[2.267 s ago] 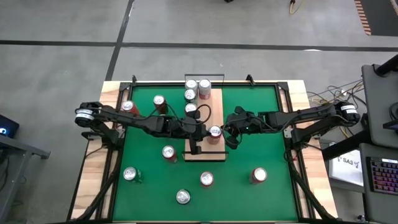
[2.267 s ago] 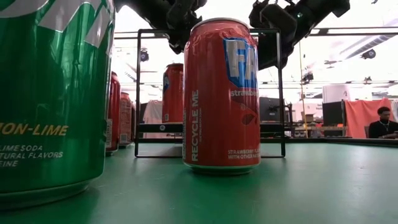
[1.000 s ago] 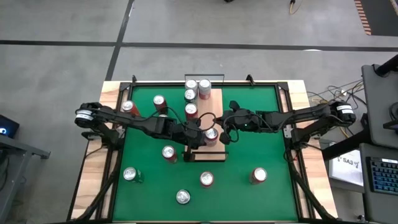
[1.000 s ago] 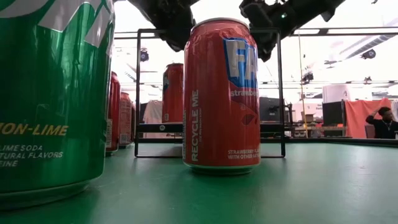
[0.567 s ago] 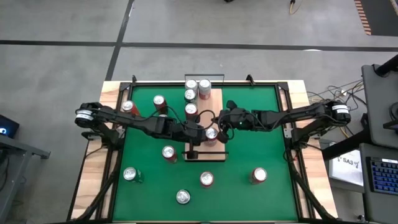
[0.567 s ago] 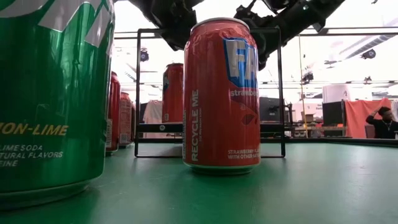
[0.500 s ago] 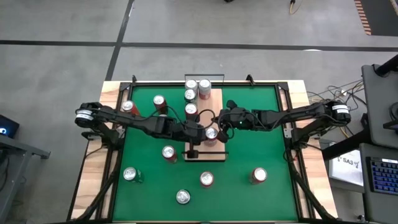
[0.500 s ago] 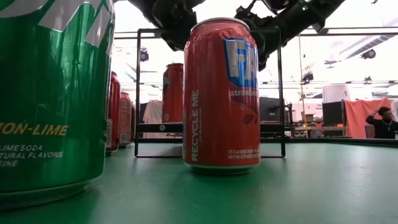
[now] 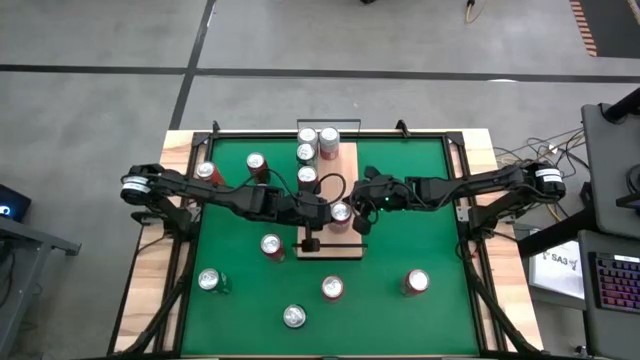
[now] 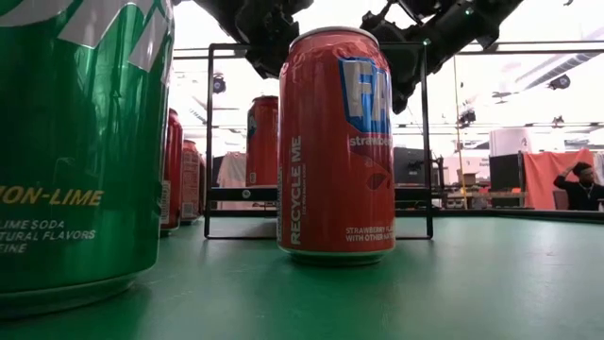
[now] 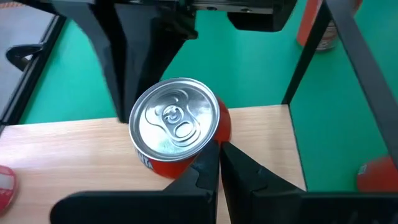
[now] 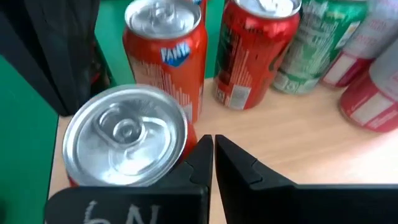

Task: Place canned beverage on shelf
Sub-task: Put the orange soda can on the shelf and aligned with the other orange soda can

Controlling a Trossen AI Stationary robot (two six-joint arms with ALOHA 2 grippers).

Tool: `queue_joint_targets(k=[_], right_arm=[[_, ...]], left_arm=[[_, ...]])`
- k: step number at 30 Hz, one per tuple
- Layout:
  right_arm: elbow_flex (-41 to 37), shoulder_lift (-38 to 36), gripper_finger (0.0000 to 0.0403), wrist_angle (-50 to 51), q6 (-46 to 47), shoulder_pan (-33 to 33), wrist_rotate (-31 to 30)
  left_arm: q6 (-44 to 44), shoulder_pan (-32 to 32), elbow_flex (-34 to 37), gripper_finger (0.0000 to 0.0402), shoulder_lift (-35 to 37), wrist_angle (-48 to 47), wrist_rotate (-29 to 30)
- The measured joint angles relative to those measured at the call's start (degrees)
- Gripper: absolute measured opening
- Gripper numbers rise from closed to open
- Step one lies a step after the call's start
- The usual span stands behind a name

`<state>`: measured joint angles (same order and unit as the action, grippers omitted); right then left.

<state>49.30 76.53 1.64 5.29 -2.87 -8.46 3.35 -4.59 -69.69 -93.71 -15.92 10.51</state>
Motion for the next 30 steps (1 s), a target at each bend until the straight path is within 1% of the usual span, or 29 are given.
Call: queue_joint_targets(k=[4,10,20,27,30], right_arm=[[0.0,-0.07,0.0009,1.39,0.73,0.47,-0.32],[0.0,-0.45,0.0009,2.28,1.4,1.45,-0.52],[-0.02,-3.9,0.0009,6.87,3.98,2.47,0.16],[-0.02,-4.76,0.0009,8.64,5.32,3.06,-0.15],[-0.02,-5.83,0.0009,8.59,5.13,3.02,-1.03]], left_arm=[[0.1,-0.01,0.0,0.0,0.0,-0.32,2.07],[0.44,0.01,0.0,0.0,0.02,-0.76,2.05],[0.44,0.47,0.0,0.0,0.07,-0.37,2.65],[0.21,0.63,0.0,0.0,0.07,0.85,5.26],[0.75,0.57,-0.3,0.0,0.09,0.92,5.44]])
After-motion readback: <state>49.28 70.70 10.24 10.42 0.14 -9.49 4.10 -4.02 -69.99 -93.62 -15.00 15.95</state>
